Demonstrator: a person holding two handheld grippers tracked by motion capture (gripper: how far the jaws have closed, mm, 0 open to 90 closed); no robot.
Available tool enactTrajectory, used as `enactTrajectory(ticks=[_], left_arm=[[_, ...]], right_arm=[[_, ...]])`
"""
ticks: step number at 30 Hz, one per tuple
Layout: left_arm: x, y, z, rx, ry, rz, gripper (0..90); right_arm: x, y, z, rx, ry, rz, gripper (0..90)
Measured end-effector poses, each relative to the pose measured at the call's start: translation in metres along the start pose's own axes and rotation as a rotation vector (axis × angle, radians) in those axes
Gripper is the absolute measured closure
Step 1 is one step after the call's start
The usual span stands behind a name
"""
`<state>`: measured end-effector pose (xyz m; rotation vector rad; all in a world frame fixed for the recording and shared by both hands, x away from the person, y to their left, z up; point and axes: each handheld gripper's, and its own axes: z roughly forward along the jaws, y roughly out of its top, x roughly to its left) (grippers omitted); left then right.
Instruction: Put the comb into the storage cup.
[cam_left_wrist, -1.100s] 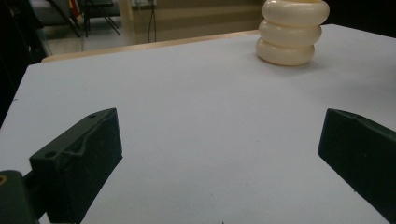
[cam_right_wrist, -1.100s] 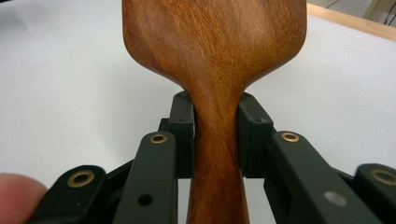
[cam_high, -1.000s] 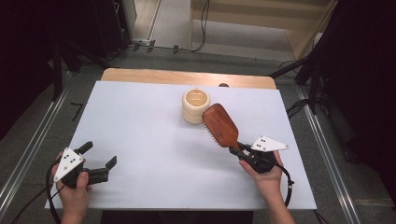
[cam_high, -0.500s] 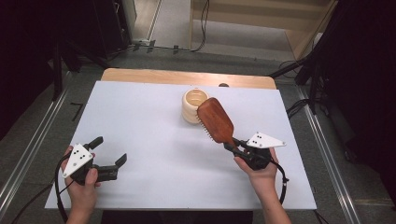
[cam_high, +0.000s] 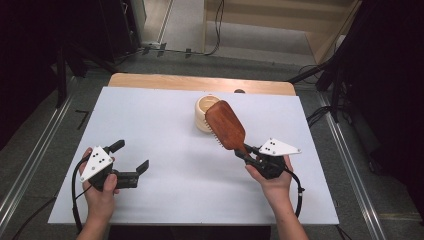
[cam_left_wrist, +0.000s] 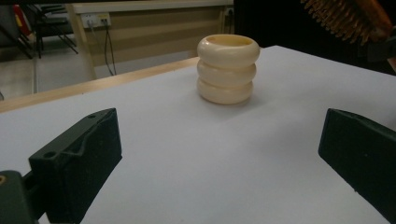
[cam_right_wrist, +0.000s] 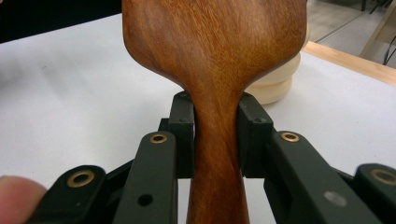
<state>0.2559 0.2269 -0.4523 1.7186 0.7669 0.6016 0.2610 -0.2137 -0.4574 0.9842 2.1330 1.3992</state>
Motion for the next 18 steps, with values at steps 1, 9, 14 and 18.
enactTrajectory(ticks=[1,9,14,18], left_arm=[[0.0,0.0,0.0,0.0,0.0,0.0,0.0],[-0.013,0.012,0.015,-0.009,-0.046,0.015,0.0],[-0.022,0.015,0.027,-0.013,-0.077,0.019,0.0],[-0.027,0.016,0.032,-0.016,-0.093,0.019,0.0]], right_arm=[[0.001,0.0,0.001,-0.004,0.002,0.0,69.8],[0.006,0.002,0.006,-0.017,0.009,-0.003,69.9],[0.01,-0.001,0.009,-0.021,0.016,-0.002,69.8],[0.013,-0.003,0.011,-0.022,0.022,-0.004,69.8]])
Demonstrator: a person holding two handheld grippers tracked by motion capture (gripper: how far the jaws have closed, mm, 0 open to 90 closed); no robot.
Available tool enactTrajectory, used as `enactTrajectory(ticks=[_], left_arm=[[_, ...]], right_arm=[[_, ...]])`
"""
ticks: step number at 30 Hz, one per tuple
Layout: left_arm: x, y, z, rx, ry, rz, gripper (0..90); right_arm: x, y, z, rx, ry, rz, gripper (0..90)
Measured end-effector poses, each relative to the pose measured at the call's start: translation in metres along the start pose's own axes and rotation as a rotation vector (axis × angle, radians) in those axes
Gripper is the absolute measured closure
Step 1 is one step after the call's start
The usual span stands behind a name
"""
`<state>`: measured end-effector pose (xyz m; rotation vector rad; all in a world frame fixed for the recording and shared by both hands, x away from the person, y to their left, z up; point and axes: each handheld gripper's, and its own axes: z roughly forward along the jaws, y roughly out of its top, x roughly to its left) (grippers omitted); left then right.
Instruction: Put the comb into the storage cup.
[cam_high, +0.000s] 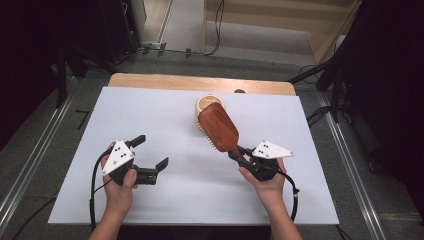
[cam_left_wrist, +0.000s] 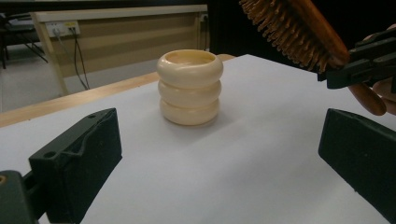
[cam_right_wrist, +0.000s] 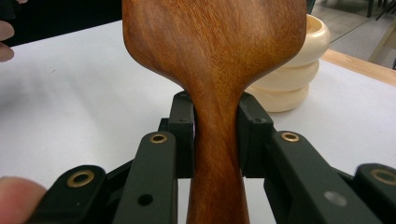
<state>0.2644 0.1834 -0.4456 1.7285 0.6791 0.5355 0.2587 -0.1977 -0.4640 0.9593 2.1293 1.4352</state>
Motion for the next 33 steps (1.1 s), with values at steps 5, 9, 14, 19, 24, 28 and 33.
enactTrajectory(ticks=[5,9,14,19,24,28,33], left_arm=[[-0.005,0.004,0.007,-0.005,-0.024,-0.001,0.0],[-0.01,0.008,0.013,-0.02,-0.042,-0.01,0.0],[-0.017,0.015,0.022,-0.03,-0.067,-0.015,0.0],[-0.023,0.02,0.031,-0.037,-0.09,-0.019,0.0],[-0.028,0.023,0.037,-0.044,-0.109,-0.023,0.0],[-0.031,0.025,0.041,-0.05,-0.123,-0.028,0.0],[-0.035,0.027,0.045,-0.053,-0.137,-0.028,0.0]], right_arm=[[0.002,-0.002,0.002,-0.005,0.004,0.004,69.8],[0.004,-0.003,0.004,-0.011,0.008,0.001,69.8],[0.008,-0.004,0.006,-0.02,0.02,-0.003,69.8],[0.01,-0.004,0.008,-0.02,0.027,-0.006,69.8],[0.013,-0.005,0.01,-0.024,0.036,-0.012,69.8],[0.016,-0.005,0.013,-0.023,0.042,-0.021,69.8],[0.019,-0.006,0.015,-0.021,0.048,-0.024,69.8]])
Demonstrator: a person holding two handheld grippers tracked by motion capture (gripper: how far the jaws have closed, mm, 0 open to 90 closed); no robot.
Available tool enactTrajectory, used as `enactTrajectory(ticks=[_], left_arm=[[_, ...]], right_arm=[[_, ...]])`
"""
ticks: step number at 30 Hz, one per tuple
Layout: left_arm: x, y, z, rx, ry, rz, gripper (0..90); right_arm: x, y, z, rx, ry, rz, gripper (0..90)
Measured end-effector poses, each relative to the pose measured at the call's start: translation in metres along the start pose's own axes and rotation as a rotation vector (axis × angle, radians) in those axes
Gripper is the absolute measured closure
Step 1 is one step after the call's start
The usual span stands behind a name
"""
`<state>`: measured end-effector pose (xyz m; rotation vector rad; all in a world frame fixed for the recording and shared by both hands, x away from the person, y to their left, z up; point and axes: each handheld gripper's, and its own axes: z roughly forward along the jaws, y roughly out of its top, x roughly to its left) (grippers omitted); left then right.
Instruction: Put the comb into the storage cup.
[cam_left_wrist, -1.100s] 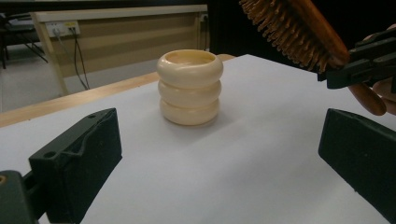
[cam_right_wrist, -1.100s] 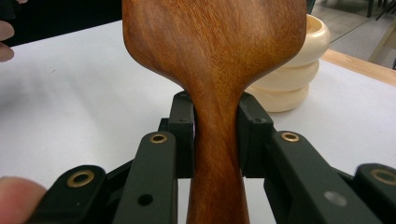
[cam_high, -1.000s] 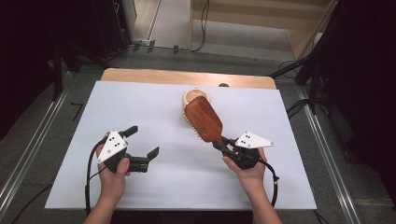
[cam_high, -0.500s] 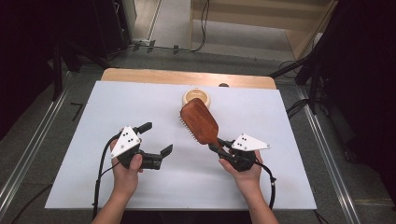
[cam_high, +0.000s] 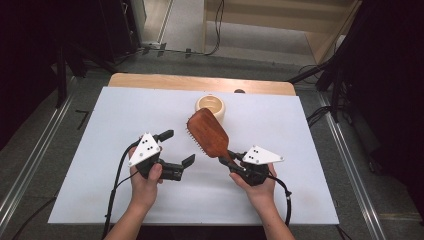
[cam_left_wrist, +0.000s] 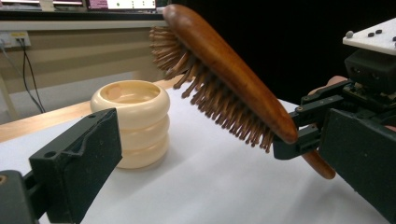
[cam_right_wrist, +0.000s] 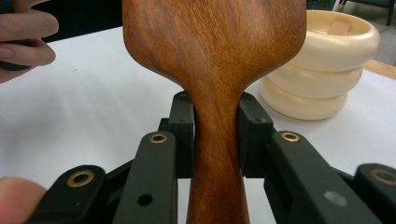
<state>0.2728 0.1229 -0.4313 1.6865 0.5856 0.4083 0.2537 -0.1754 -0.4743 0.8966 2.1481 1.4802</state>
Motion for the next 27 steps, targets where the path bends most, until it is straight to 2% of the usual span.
enactTrajectory(ticks=[5,11,19,25,27], left_arm=[[-0.003,0.002,0.003,0.0,-0.011,0.001,0.0],[-0.005,0.004,0.007,-0.009,-0.015,-0.02,0.0],[-0.007,0.006,0.016,-0.006,-0.033,-0.074,0.0],[-0.007,0.007,0.023,0.03,0.004,-0.114,0.0],[-0.007,0.007,0.025,0.03,0.004,-0.128,0.0]], right_arm=[[0.003,-0.001,0.002,0.005,0.001,-0.007,69.8],[0.006,-0.001,0.004,0.002,0.005,-0.005,69.8],[0.011,0.0,0.006,-0.013,0.02,-0.02,69.8],[0.016,0.001,0.008,-0.021,0.031,-0.034,69.8],[0.017,0.001,0.008,-0.024,0.037,-0.037,69.8]])
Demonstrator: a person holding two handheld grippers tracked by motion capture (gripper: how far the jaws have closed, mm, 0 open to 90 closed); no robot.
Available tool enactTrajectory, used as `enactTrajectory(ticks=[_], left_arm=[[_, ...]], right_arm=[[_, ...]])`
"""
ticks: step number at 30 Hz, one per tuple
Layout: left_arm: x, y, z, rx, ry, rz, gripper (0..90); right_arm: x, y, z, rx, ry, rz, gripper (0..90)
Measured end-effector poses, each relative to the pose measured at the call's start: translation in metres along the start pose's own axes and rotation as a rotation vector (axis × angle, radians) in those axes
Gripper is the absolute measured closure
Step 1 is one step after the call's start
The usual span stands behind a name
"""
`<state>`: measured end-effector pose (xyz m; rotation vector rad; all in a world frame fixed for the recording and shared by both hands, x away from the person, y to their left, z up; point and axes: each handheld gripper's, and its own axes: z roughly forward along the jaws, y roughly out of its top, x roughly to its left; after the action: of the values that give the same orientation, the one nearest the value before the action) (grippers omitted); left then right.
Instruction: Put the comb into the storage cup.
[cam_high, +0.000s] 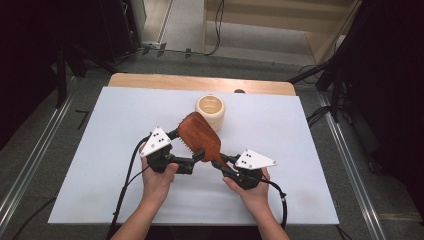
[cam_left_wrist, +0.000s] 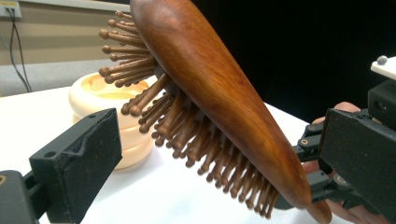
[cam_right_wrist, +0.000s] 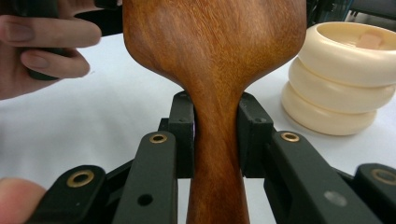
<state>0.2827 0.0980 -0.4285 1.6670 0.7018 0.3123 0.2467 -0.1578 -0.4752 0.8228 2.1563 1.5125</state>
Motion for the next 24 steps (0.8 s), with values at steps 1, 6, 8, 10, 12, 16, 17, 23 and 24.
enactTrajectory(ticks=[1,6,8,10,12,16,17,23,24], left_arm=[[-0.0004,0.0006,0.0008,0.004,0.005,0.0,0.0],[-0.0008,0.0026,0.0042,0.01,0.008,-0.017,1.1],[-0.0012,0.0026,0.0055,0.007,0.01,-0.024,5.4],[-0.0018,0.0027,0.0067,0.012,0.011,-0.027,7.1],[-0.0021,0.0028,0.0075,0.009,0.009,-0.041,11.5],[-0.0024,0.0033,0.0089,0.009,-0.003,-0.07,15.4],[-0.0023,0.0033,0.0092,0.012,-0.003,-0.075,15.4],[-0.0002,0.0034,0.01,0.011,-0.022,-0.102,20.7],[0.0001,0.0034,0.0104,0.009,-0.025,-0.106,20.7]], right_arm=[[0.0008,0.0001,0.0002,-0.001,0.004,-0.002,69.8],[0.0028,0.0002,0.0014,-0.005,0.01,-0.013,69.8],[0.0039,0.0004,0.0014,-0.007,0.012,-0.015,69.8],[0.0042,0.0006,0.0013,-0.011,0.016,-0.021,69.8],[0.0049,0.0007,0.0011,-0.011,0.016,-0.023,69.8],[0.0063,0.0006,0.0019,-0.009,0.015,-0.027,69.8],[0.0063,0.0006,0.0019,-0.009,0.015,-0.027,69.8],[0.0064,0.0005,0.002,-0.013,0.014,-0.028,69.8],[0.0065,0.0004,0.002,-0.012,0.013,-0.026,69.8]])
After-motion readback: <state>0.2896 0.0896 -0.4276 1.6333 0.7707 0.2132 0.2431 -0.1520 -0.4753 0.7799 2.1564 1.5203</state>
